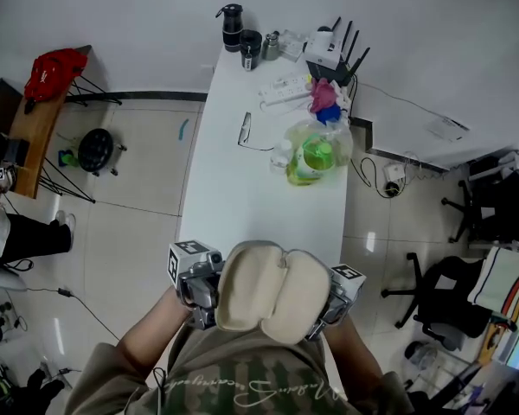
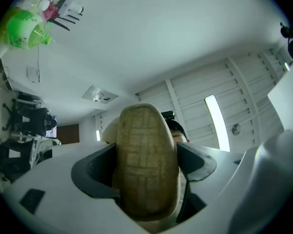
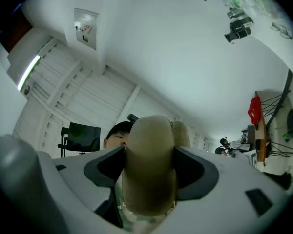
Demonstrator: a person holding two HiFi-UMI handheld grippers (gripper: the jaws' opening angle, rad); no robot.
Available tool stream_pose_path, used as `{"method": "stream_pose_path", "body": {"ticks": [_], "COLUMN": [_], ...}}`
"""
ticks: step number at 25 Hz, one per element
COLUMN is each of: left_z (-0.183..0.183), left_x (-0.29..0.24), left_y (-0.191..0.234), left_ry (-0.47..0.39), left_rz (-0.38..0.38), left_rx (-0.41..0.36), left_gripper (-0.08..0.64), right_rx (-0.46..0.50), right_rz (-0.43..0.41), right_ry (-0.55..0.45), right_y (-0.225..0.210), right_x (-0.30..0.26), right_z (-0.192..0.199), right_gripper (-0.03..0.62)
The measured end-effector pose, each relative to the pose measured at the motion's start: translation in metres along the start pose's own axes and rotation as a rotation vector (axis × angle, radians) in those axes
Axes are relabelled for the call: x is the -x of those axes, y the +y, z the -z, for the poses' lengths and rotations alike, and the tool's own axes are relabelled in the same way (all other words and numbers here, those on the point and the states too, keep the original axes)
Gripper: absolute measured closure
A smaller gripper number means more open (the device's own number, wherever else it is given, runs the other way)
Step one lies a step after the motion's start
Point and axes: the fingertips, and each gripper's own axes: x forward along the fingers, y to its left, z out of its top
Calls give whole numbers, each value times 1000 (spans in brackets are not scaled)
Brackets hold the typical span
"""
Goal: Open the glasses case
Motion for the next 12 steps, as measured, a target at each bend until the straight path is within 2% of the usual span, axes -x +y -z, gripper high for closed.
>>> {"method": "stream_pose_path", "body": {"ticks": [3,5,8,12], "left_z": [-1,-2,-1,-6], "left_x": [-3,-2,6,22], "left_y": [-1,0,7,21], "left_ry": [-24,-17,41,124], "left_rz": [47,28,-91,-309], "left_rx": [23,-5,-108,-277], "left_gripper": [150,150,150,149], "right_rx": [-15,9,112,196], "right_rz": [-41,-23,81,230], "right_ry": [-17,-13,48,99], "right_y": [4,2,-4,-12], "right_x": [0,0,8,28], "right_z": [-2,-3,-2,-6], "right_gripper": [276,276,276,276]}}
